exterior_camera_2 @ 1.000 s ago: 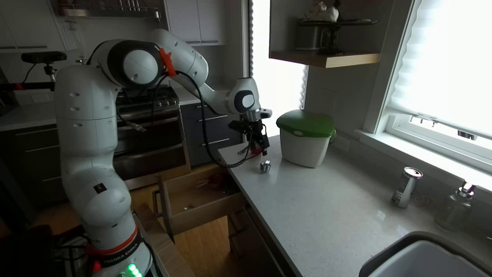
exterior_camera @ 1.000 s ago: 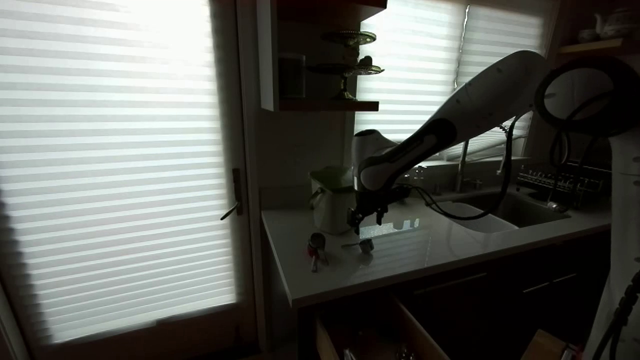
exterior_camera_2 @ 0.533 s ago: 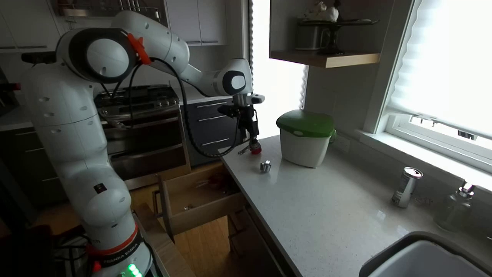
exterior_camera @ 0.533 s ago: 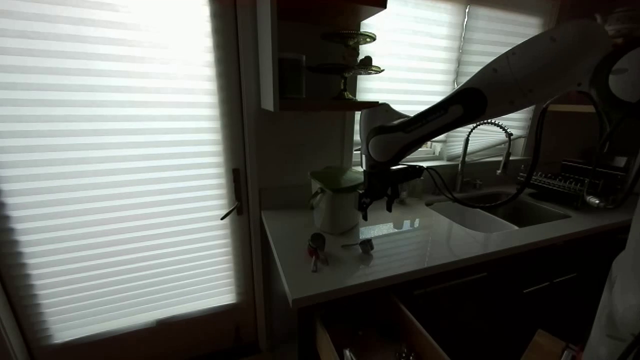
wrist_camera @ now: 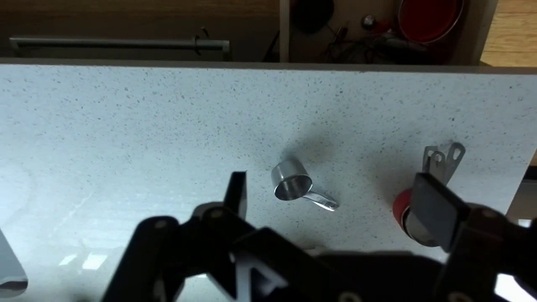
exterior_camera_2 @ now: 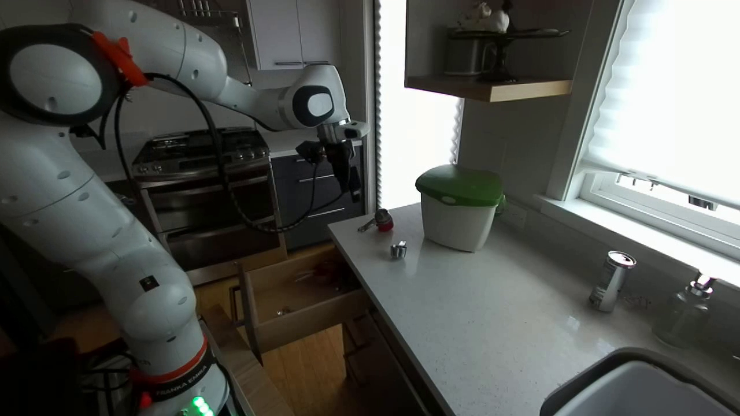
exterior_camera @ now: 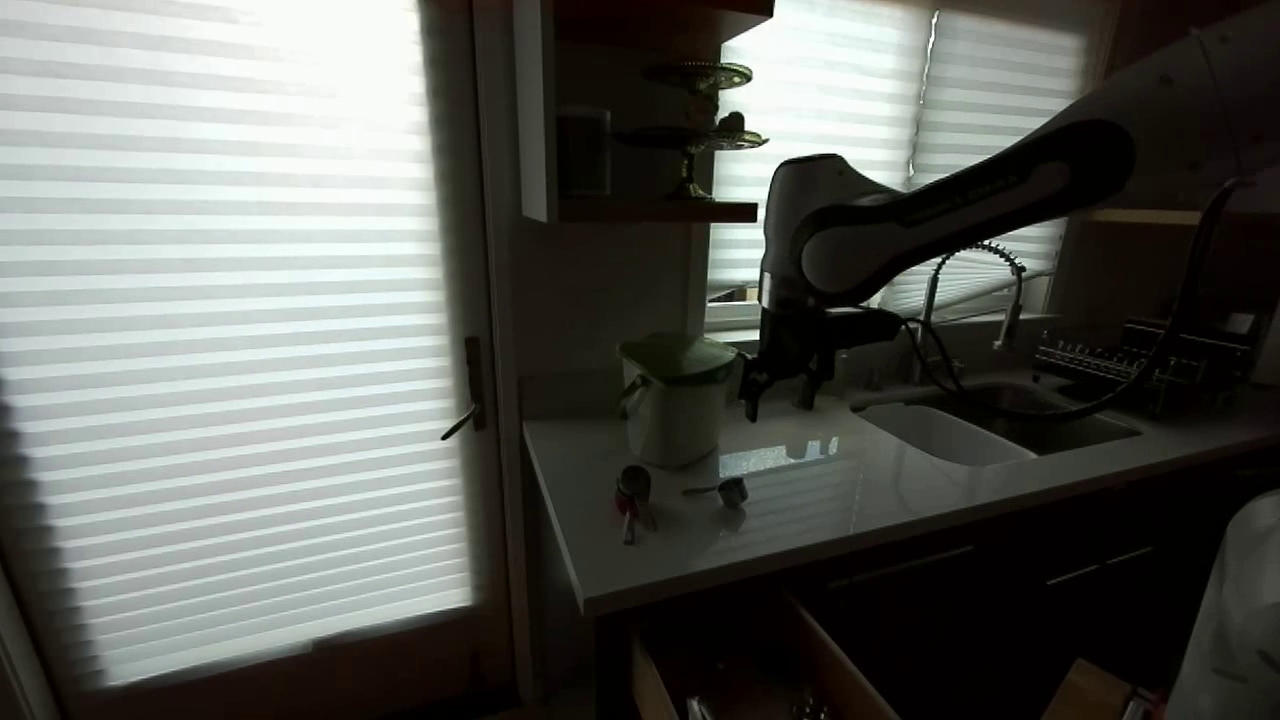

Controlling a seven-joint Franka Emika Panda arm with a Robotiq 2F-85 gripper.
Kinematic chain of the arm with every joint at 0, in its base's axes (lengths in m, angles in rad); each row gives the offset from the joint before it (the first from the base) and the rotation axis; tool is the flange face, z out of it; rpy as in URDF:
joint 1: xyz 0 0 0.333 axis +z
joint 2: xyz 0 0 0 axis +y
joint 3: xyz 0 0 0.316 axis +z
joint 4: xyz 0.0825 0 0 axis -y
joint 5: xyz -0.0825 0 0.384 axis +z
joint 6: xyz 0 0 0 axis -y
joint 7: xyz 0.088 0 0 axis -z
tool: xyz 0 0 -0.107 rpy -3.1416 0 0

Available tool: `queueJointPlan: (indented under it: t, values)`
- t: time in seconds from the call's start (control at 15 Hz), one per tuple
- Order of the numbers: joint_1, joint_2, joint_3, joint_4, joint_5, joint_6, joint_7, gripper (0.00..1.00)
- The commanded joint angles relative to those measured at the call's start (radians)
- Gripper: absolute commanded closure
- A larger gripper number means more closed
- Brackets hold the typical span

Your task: Place the measuring cup on the right upright

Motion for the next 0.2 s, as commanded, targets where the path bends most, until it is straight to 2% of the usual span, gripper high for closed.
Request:
queueJointPlan:
  t: [0.0,0.13]
  values:
    - [-0.036,-0.031,0.034,-0.023,0.013,0.003,-0.012,0.00]
    - [-0.040,-0.070,0.036,-0.056,0.016,0.009,-0.015,0.00]
